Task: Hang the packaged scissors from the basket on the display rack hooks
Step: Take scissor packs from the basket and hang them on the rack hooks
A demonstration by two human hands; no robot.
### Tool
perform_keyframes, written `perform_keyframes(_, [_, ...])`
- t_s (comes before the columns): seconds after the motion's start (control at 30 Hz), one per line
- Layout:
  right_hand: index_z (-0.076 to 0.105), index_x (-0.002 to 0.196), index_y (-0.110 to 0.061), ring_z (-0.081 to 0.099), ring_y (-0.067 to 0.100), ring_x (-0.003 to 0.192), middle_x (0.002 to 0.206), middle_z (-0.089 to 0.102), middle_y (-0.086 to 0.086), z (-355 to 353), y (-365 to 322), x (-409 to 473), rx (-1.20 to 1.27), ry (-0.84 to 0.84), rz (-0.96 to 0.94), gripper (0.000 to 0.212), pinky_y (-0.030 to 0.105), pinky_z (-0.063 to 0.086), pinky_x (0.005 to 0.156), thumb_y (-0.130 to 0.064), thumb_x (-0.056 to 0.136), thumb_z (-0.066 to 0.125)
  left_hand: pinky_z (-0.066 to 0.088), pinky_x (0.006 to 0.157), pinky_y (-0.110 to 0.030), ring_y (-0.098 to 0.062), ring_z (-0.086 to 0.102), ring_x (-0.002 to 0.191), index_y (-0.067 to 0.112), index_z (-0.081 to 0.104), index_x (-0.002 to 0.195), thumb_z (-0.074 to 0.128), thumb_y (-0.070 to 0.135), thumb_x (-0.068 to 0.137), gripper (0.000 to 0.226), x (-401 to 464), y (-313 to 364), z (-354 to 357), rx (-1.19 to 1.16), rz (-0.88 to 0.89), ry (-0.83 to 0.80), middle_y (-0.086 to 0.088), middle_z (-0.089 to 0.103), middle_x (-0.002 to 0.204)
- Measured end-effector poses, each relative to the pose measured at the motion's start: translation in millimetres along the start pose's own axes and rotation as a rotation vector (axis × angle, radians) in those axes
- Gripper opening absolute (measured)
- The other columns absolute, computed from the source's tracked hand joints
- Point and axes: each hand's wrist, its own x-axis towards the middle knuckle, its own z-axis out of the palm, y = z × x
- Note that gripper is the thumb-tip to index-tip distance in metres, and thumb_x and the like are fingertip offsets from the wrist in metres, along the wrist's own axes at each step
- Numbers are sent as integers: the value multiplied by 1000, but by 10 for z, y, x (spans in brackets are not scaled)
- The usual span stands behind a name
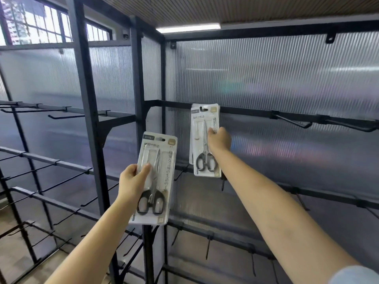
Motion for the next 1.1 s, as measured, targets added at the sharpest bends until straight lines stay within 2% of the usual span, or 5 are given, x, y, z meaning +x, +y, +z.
perform_keyframes(0.17, [52, 110, 1, 59, 33, 98, 112, 61, 17, 3, 62, 120, -51, 15, -11, 34, 40, 49, 75, -29, 98, 43, 29, 50, -22, -12, 30, 52, 14, 37, 62, 57, 23, 92, 37, 104, -71, 119, -9, -40, -36, 2, 35, 58])
perform_keyframes(0.43, [51, 112, -3, 56, 24, 94, 107, 59, 10, -234, -34, 148, -189, 8, -208, 31, 26, 34, 67, -28, 94, 52, 37, 46, -15, -12, 40, 57, 7, 48, 70, 59, 23, 91, 29, 124, -112, 288, -14, -29, -110, -3, 45, 66])
perform_keyframes(0.63, [56, 117, -11, 55, 18, 96, 108, 55, 1, -468, -320, -135, -190, -430, -285, 37, 32, 46, 80, -40, 94, 52, 30, 36, -7, -10, 36, 52, 14, 39, 63, 58, 22, 92, 36, 32, 0, 461, -36, -6, -179, 3, 40, 59])
perform_keyframes(0.83, [56, 93, -11, 57, 15, 75, 86, 59, 1, -599, -368, -254, -218, -415, -353, 3, 26, 50, 63, -11, 91, 59, 34, 38, -7, -10, 42, 57, 16, 44, 68, 59, 26, 92, 30, -12, 114, 572, -86, 36, -228, 3, 45, 64])
perform_keyframes(1.1, [56, 89, -10, 55, 12, 72, 84, 56, -3, -727, -557, -252, -193, -274, -469, 5, 26, 52, 67, -7, 89, 60, 42, 52, -10, -4, 57, 68, 13, 61, 93, 66, 25, 87, 14, -8, -11, 556, -103, 12, -384, 6, 63, 78])
